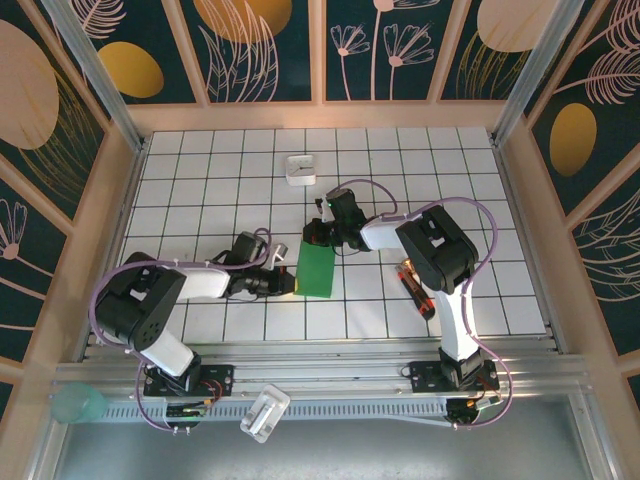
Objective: Fold a paper plane with a square sheet of paper (pick it up from the middle)
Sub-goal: First fold in half a square sheet of paper at the center of the table.
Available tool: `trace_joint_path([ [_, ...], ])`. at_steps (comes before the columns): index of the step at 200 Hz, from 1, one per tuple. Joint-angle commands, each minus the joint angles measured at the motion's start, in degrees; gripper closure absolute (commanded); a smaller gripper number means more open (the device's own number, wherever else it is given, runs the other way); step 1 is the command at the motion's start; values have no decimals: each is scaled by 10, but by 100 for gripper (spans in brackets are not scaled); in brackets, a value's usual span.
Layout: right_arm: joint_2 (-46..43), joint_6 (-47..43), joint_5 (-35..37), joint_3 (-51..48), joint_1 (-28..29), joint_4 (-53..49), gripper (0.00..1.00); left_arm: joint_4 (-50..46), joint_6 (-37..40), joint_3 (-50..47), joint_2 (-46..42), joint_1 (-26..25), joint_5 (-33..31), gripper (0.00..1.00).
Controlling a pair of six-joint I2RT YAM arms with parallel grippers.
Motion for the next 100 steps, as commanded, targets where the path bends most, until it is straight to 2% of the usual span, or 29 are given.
trace_joint_path([
  [1,23,-23,77,-30,-15,-85,100,-76,-25,-43,-1,-16,8,100],
  [43,25,-24,78,-28,-15,-87,100,-95,-26,-52,-19,-26,2,100],
  [66,25,-27,79,-27,-15,-89,100,-107,-23,-30,-57,-25,-4,100],
  [100,27,-28,74,-27,-15,-85,100,-12,-76,9,-96,-3,17,100],
])
